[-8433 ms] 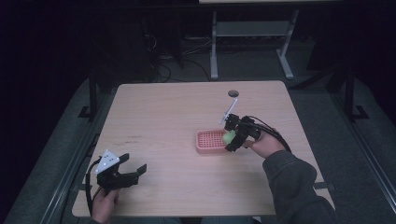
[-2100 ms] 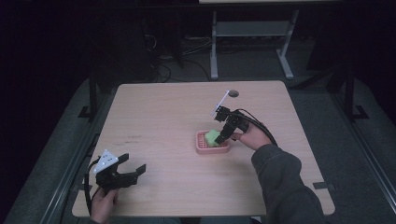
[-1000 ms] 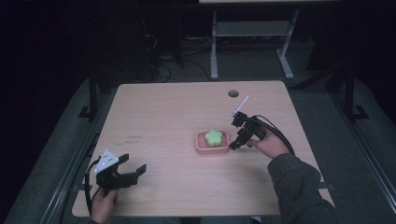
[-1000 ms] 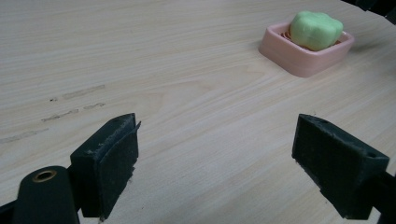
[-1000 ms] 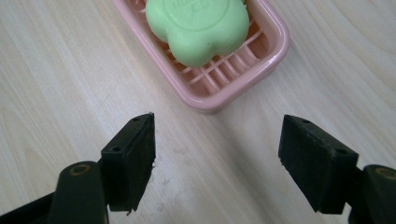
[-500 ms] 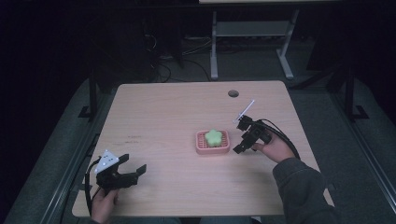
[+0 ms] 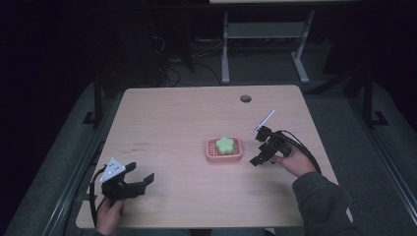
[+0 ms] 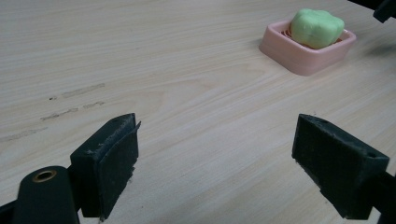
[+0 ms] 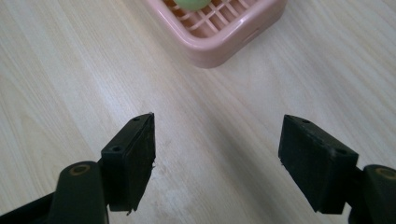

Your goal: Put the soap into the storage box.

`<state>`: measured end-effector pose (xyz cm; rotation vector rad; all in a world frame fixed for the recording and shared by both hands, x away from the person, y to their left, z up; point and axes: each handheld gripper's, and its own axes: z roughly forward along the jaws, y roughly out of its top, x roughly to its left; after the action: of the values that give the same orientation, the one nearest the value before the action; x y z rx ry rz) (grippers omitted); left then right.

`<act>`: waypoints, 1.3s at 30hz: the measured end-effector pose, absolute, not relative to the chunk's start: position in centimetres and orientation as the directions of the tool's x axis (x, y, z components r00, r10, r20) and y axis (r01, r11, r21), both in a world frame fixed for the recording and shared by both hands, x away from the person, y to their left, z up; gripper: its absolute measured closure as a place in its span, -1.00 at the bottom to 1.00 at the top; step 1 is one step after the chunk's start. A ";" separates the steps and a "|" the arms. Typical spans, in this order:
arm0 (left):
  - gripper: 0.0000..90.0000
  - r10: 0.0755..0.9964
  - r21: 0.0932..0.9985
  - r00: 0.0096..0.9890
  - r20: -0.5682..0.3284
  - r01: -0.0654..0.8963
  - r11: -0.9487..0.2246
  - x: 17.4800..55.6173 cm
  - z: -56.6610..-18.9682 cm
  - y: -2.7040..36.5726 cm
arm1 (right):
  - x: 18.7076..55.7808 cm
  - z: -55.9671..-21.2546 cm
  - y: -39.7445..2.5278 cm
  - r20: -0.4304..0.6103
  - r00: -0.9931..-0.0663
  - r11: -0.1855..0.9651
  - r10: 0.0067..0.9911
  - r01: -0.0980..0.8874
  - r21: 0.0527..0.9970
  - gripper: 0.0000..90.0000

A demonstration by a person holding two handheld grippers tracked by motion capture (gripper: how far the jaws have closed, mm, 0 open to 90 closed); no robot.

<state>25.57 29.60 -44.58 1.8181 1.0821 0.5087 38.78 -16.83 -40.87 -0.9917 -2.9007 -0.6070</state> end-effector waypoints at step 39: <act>-0.68 0.845 0.866 0.524 -0.107 0.467 -0.180 25.6 -44.7 29.4 | 34.7 -42.3 -21.7 0.161 -0.763 0.665 0.626 0.631 0.401 -0.39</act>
<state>25.57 29.45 -44.71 1.8207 1.0899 0.5026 34.66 -21.66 -42.32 -1.0789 -2.8573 -0.6934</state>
